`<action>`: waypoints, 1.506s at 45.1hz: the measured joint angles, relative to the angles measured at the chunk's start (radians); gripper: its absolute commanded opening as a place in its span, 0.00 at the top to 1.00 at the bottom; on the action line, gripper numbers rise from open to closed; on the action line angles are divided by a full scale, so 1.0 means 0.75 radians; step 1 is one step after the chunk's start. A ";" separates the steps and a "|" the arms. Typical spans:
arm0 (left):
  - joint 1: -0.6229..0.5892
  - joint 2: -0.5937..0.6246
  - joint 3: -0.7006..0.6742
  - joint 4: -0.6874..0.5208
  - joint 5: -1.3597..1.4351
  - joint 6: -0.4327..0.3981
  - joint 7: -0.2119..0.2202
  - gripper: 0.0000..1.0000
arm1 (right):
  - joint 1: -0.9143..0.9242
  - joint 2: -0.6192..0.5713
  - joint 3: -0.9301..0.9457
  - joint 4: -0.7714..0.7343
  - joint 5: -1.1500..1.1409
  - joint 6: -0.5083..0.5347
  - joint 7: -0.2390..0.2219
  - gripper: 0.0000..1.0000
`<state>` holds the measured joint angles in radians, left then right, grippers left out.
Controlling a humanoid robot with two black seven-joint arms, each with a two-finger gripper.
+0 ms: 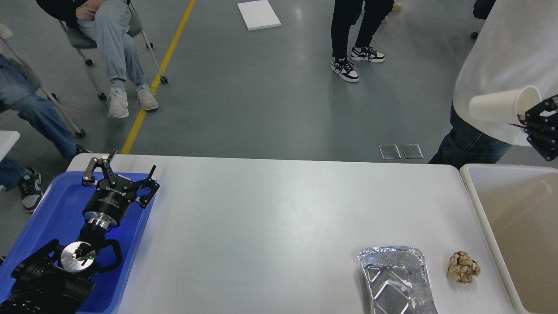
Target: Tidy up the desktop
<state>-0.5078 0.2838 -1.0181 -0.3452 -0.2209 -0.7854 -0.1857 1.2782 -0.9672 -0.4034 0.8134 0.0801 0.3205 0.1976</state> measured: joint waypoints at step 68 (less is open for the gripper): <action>0.000 0.000 -0.001 0.000 0.000 0.000 -0.002 0.00 | -0.977 0.631 0.719 -0.986 0.100 -0.341 0.000 1.00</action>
<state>-0.5078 0.2838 -1.0185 -0.3451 -0.2209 -0.7854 -0.1872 0.5451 -0.4943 0.1363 0.0743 0.1551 0.0649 0.1974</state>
